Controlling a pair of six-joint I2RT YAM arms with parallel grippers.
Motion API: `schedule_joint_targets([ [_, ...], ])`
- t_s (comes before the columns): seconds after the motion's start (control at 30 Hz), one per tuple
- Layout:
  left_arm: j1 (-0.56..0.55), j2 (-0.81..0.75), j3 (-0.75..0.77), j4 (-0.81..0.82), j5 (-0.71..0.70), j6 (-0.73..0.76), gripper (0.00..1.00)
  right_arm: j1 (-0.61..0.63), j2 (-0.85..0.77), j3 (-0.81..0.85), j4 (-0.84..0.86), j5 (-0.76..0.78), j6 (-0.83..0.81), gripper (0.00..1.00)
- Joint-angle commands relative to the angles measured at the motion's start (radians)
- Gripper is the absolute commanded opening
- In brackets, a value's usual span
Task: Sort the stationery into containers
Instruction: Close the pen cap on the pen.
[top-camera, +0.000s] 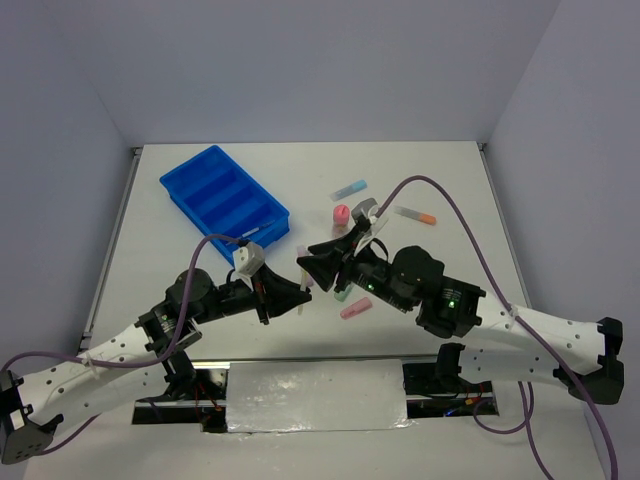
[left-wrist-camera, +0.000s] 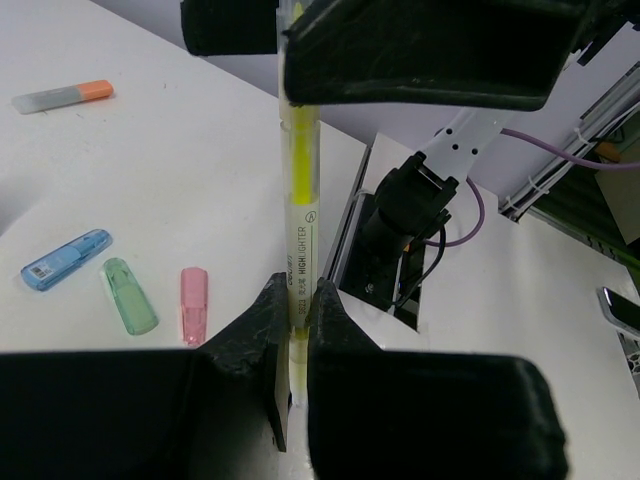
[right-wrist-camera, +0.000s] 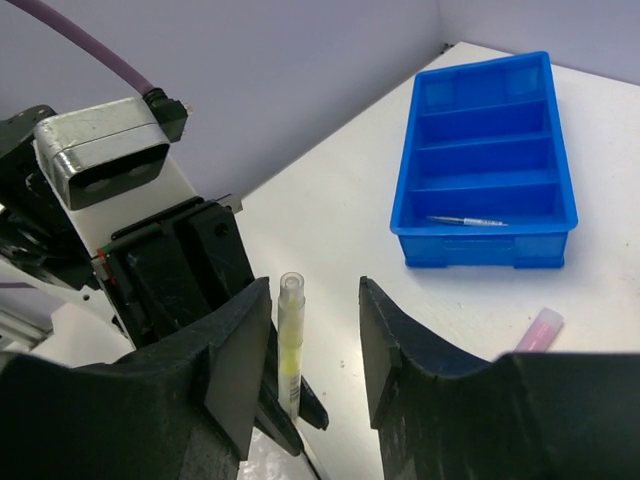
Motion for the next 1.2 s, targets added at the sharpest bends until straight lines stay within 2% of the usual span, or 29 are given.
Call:
schedule_joint_targets([
  [0.0,0.001,-0.004,0.017,0.06,0.028,0.006,0.0,-0.003,0.016,0.059,0.026,0.012,-0.001,0.47],
  [0.13,0.003,0.001,0.011,0.062,0.034,0.007,0.0,-0.006,0.022,0.062,0.032,0.013,0.004,0.45],
  [0.27,0.003,0.001,0.012,0.053,0.031,0.009,0.0,-0.009,0.015,0.059,0.038,0.012,0.012,0.35],
  [0.33,0.001,0.002,0.017,0.048,0.034,0.012,0.0,-0.009,0.012,0.053,0.043,0.006,0.016,0.24],
  [0.37,0.003,0.004,0.018,0.045,0.031,0.015,0.0,-0.007,0.013,0.048,0.043,0.001,0.019,0.07],
  [0.4,0.001,0.004,0.021,0.034,0.023,0.018,0.0,-0.007,0.016,0.047,0.04,-0.002,0.022,0.0],
  [0.6,0.003,-0.013,0.09,-0.01,-0.015,0.05,0.0,-0.007,0.019,-0.07,0.075,-0.023,0.074,0.0],
  [0.83,0.001,-0.033,0.205,-0.052,-0.087,0.133,0.0,-0.007,0.056,-0.329,0.205,-0.059,0.199,0.0],
  [1.17,0.003,-0.007,0.302,-0.064,-0.112,0.207,0.0,-0.003,0.148,-0.432,0.329,-0.129,0.282,0.0],
])
